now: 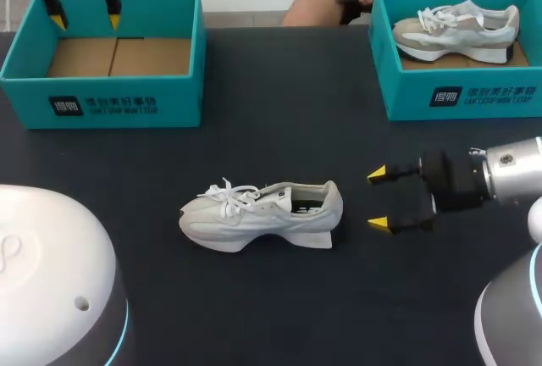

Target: Take the shoe out of the shoebox, open the shoe tongue, remove and reinsert the insole, then place the shoe into the shoebox

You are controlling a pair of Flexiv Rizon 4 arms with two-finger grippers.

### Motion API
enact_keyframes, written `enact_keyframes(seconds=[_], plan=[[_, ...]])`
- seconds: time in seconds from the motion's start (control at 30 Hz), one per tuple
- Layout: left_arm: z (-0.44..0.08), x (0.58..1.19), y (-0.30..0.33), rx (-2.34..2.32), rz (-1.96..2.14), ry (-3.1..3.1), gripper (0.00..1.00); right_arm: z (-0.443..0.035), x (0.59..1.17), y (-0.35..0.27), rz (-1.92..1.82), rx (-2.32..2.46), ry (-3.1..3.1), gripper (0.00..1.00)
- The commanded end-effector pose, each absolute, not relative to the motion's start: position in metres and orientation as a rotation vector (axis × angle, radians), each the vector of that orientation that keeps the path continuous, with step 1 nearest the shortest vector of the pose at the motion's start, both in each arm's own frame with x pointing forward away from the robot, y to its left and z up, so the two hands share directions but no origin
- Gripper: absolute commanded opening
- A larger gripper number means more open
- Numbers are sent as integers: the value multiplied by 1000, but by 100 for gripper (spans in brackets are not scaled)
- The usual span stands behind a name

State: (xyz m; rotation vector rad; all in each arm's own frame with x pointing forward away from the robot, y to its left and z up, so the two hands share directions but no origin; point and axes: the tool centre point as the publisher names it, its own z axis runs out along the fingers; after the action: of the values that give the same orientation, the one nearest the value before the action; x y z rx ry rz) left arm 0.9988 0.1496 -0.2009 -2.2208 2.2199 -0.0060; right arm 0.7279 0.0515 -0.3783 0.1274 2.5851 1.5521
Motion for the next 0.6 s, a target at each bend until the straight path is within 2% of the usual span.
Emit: enact_keyframes(seconds=[0.03,0.6], plan=[[-201,999,150,-2221,-4,2220,100,-378,728,52,1548,129,2586,100],[-201,999,150,-2221,-4,2220,100,-394,723,77,1551,169,2575,100]])
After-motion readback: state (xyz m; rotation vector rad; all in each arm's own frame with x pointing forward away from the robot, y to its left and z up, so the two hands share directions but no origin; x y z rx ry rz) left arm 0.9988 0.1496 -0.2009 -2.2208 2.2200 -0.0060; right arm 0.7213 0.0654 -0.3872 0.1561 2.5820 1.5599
